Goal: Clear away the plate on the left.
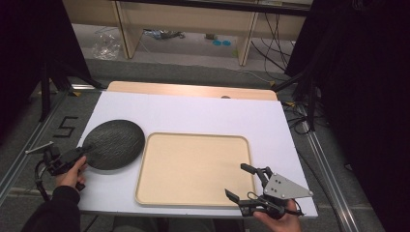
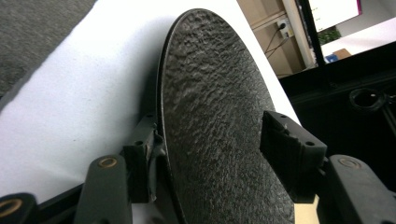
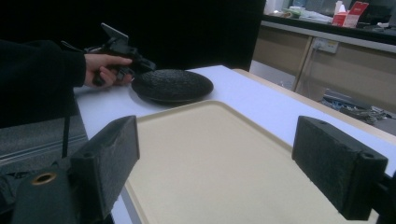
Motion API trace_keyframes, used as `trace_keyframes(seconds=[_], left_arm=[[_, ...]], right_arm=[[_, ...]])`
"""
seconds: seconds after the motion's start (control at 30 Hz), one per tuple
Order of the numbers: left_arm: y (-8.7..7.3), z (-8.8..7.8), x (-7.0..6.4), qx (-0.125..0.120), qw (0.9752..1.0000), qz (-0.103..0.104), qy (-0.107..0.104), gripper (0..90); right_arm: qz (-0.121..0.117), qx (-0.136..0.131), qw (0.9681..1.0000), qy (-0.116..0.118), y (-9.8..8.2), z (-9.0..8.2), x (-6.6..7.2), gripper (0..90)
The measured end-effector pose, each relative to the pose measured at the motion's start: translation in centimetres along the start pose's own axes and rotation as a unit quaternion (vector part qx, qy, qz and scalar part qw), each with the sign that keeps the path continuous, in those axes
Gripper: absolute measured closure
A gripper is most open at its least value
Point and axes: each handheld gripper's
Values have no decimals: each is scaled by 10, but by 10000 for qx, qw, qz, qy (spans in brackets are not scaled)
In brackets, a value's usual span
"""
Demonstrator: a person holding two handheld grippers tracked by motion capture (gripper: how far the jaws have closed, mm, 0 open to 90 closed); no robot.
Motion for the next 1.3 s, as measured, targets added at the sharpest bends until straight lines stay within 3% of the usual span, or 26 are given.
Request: trace_keyframes(seconds=[0.17, 0.33, 0.4, 0.6, 0.83, 1.07, 1.3], left_arm=[[2, 0, 1, 62, 9999, -53, 140, 527], [1, -1, 1, 153, 9987, 140, 465, 729], [2, -1, 1, 152, 9987, 93, 473, 740], [3, -3, 4, 189, 9992, -77, 350, 771], [6, -8, 3, 50, 9997, -235, -92, 838], [6, -9, 2, -62, 9991, -390, -165, 858], [8, -12, -5, -174, 9994, -222, -181, 869]], right_arm=[[16, 13, 10000, -11, 0, 0, 0, 160], [15, 11, 10000, -7, 0, 0, 1, 160], [-3, 19, 10000, -8, -1, 1, 1, 160], [-6, 9, 10000, -1, 0, 1, 0, 160], [13, 14, 10000, 3, 0, 1, 0, 161], [14, -5, 10000, 82, -1, 2, 0, 163], [12, 22, 10000, 15, 0, 1, 0, 163]])
Point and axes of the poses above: each handheld gripper's, and its own axes: z roughly forward along the jaws, y roughly out of its top, x roughly to its left, and after that the axes turned 5 degrees about z, right-handed
